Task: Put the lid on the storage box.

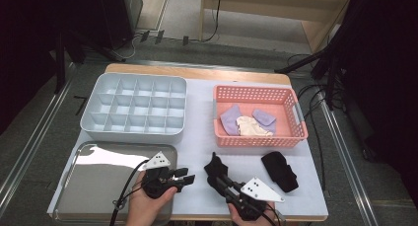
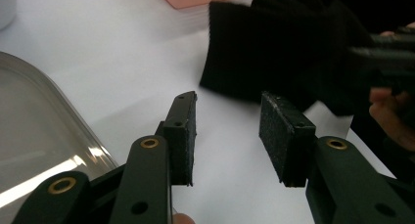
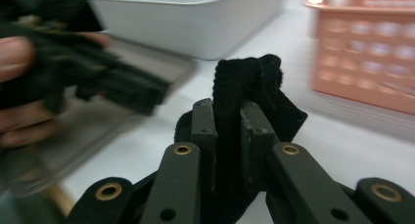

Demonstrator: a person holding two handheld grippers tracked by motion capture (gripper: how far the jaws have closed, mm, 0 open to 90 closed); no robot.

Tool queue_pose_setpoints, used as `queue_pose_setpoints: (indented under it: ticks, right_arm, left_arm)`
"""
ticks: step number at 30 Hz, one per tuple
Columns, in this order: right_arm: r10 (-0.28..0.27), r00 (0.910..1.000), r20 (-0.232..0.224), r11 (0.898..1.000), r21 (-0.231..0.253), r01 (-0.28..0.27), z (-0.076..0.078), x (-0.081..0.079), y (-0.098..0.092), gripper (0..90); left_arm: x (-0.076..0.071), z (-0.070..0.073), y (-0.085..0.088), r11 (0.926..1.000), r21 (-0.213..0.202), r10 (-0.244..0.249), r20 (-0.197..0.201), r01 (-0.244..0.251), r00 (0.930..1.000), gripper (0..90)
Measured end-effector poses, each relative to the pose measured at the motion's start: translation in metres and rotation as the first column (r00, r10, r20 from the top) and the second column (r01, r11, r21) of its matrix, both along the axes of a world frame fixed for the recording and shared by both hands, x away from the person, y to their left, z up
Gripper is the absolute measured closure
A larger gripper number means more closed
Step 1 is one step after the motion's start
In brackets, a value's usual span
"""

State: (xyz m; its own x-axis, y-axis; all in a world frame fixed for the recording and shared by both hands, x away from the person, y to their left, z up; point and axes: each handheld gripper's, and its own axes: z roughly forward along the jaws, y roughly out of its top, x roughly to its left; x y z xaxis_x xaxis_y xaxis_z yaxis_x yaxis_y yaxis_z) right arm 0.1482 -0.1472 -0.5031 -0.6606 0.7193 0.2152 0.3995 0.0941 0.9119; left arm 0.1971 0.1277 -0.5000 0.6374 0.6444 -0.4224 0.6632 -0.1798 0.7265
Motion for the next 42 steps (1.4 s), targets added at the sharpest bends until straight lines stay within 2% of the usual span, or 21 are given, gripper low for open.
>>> queue_pose_setpoints:
  ticks: [2,5,6,9,12,15,17,20,23,25,27,28,30,32,34,35,37,38,40,41,42]
  right_arm:
    - [0.050,0.9985,-0.020,0.999,0.009,-0.050,-0.002,0.001,0.002,78.9]
    - [0.065,0.9957,-0.065,0.998,-0.002,-0.066,-0.010,0.008,-0.005,78.9]
    - [0.048,0.9963,-0.072,0.999,-0.007,-0.048,-0.012,0.011,-0.009,78.9]
    - [-0.063,0.9955,-0.071,0.996,-0.061,0.059,-0.015,0.016,-0.025,79.0]
    - [-0.082,0.9939,-0.073,0.997,-0.022,0.080,-0.008,0.016,-0.034,79.1]
    - [-0.031,0.9984,-0.048,1.000,-0.001,0.031,0.000,0.010,-0.026,79.1]
    - [0.047,0.9989,-0.008,0.999,0.012,-0.047,0.007,0.004,-0.016,79.1]
    - [0.171,0.9835,0.059,0.984,0.042,-0.174,0.018,-0.007,-0.005,79.0]
    - [0.193,0.9786,0.072,0.979,0.048,-0.196,0.020,-0.008,-0.004,78.7]
    - [0.153,0.9879,0.024,0.988,0.019,-0.154,0.012,-0.001,-0.008,77.9]
    - [0.100,0.9932,-0.059,0.995,-0.005,-0.101,-0.002,0.011,-0.013,76.4]
    - [0.067,0.9930,-0.098,0.997,-0.029,-0.070,-0.009,0.016,-0.014,75.9]
    - [-0.038,0.9927,-0.114,0.993,-0.115,0.025,-0.020,0.023,-0.015,71.0]
    - [-0.118,0.9889,-0.089,0.981,-0.167,0.102,-0.024,0.025,-0.015,64.8]
    - [-0.162,0.9868,-0.013,0.963,-0.222,0.155,-0.021,0.022,-0.014,56.1]
    - [-0.189,0.9817,0.026,0.949,-0.252,0.189,-0.019,0.020,-0.012,53.4]
    - [-0.242,0.9667,0.082,0.929,-0.269,0.256,-0.014,0.016,-0.012,52.0]
    - [-0.277,0.9544,0.110,0.917,-0.265,0.297,-0.011,0.014,-0.013,51.6]
    - [-0.314,0.9388,0.142,0.909,-0.240,0.340,-0.006,0.010,-0.014,55.7]
    - [-0.314,0.9364,0.157,0.916,-0.211,0.342,-0.003,0.007,-0.014,58.9]
    - [-0.299,0.9399,0.165,0.926,-0.188,0.327,0.000,0.004,-0.014,65.3]
  left_arm:
    - [0.000,0.000,0.002,1.0000,-0.001,0.001,0.003,-0.001,1.0000,58.8]
    - [0.000,0.000,0.003,1.0000,-0.001,0.005,0.004,-0.005,1.0000,58.9]
    - [0.000,0.001,0.004,1.0000,-0.001,0.003,0.001,-0.003,1.0000,58.9]
    - [0.001,0.000,0.005,1.0000,0.000,0.004,0.003,-0.004,1.0000,58.8]
    - [0.001,-0.001,0.004,1.0000,0.002,0.008,0.000,-0.008,1.0000,58.8]
    - [0.002,-0.001,0.003,1.0000,0.003,0.001,0.001,-0.001,1.0000,58.8]
    - [0.001,0.000,0.002,1.0000,-0.005,0.007,0.006,-0.007,1.0000,58.8]
    - [0.000,0.002,0.004,0.9999,-0.009,0.010,0.016,-0.010,0.9998,58.8]
    - [0.000,0.003,0.006,0.9996,-0.019,0.021,0.018,-0.021,0.9996,58.8]
    - [0.000,0.003,0.007,0.9997,-0.013,0.021,0.021,-0.020,0.9996,58.8]
    - [0.000,0.003,0.007,0.9997,-0.012,0.023,0.021,-0.023,0.9995,58.8]
    - [0.000,0.003,0.007,0.9996,-0.013,0.024,0.022,-0.024,0.9995,58.8]
    - [0.001,0.003,0.008,0.9995,-0.019,0.025,0.020,-0.025,0.9995,58.8]
    - [0.001,0.003,0.009,0.9995,-0.018,0.026,0.021,-0.026,0.9994,58.8]
    - [0.001,0.003,0.010,0.9995,-0.019,0.026,0.020,-0.026,0.9995,58.8]
    - [0.002,0.003,0.010,0.9994,-0.021,0.029,0.018,-0.029,0.9994,58.8]
    - [0.002,0.003,0.011,0.9994,-0.019,0.029,0.017,-0.029,0.9994,58.8]
    - [0.002,0.003,0.011,0.9994,-0.019,0.030,0.018,-0.030,0.9994,58.8]
    - [0.001,0.003,0.010,0.9994,-0.021,0.029,0.020,-0.028,0.9994,58.8]
    - [0.001,0.003,0.010,0.9993,-0.024,0.029,0.020,-0.029,0.9994,58.8]
    - [0.001,0.004,0.010,0.9994,-0.022,0.028,0.023,-0.028,0.9993,58.9]
